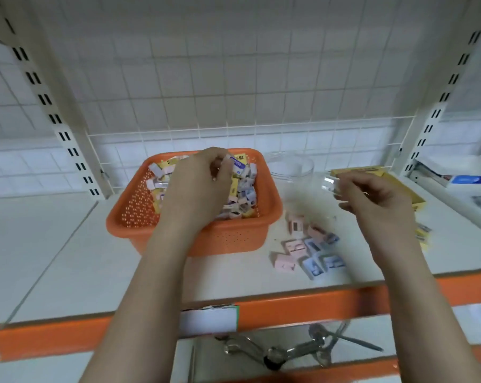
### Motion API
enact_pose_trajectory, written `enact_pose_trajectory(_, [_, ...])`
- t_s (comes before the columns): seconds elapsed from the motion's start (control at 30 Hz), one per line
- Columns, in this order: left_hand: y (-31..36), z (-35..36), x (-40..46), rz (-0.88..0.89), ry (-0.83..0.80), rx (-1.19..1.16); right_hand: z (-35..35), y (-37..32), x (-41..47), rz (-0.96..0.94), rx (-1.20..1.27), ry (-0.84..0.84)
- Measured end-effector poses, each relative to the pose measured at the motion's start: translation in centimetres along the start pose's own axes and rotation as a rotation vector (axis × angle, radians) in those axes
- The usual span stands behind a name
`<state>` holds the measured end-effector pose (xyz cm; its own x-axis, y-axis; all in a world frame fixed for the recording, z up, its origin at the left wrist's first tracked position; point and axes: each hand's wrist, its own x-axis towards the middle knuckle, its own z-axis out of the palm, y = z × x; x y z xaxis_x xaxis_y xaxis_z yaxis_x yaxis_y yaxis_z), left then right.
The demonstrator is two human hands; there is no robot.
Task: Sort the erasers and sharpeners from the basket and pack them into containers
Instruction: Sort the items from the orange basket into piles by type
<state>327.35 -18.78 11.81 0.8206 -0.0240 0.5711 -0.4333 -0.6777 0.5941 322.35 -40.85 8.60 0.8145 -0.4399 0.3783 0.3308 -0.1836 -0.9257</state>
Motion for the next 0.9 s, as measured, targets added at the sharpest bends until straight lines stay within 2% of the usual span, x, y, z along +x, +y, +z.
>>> enact_pose_trajectory(0.1, [2.8, 2.6, -1.4, -0.010, 0.037, -0.045, -4.1, 1.6, 1.3, 0.007, -0.078, -0.072])
enact_pose_trajectory(0.23, [6.5, 5.7, -3.9, -0.061, 0.102, -0.071, -7.5, 4.1, 2.5, 0.009, -0.290, -0.318])
enact_pose_trajectory(0.33, [8.6, 7.1, -5.8, -0.147, 0.075, -0.067, -8.2, 5.8, 2.6, 0.008, -0.489, -0.501])
enact_pose_trajectory(0.43, [9.5, 7.6, -7.3, -0.188, 0.079, -0.057, -7.8, 7.0, 2.2, 0.014, -0.592, -0.600])
enact_pose_trajectory(0.73, [9.1, 7.6, -7.7, -0.177, 0.002, 0.011, -7.8, 7.7, 1.5, -0.014, -0.565, -0.527])
enact_pose_trajectory(0.83, [10.0, 8.9, -6.8, -0.141, 0.001, -0.049, -10.1, 7.3, 1.6, -0.088, -0.564, -0.474])
enact_pose_trajectory(0.9, [11.0, 10.4, -6.1, -0.116, -0.012, -0.087, -13.3, 7.1, 1.9, -0.185, -0.584, -0.367])
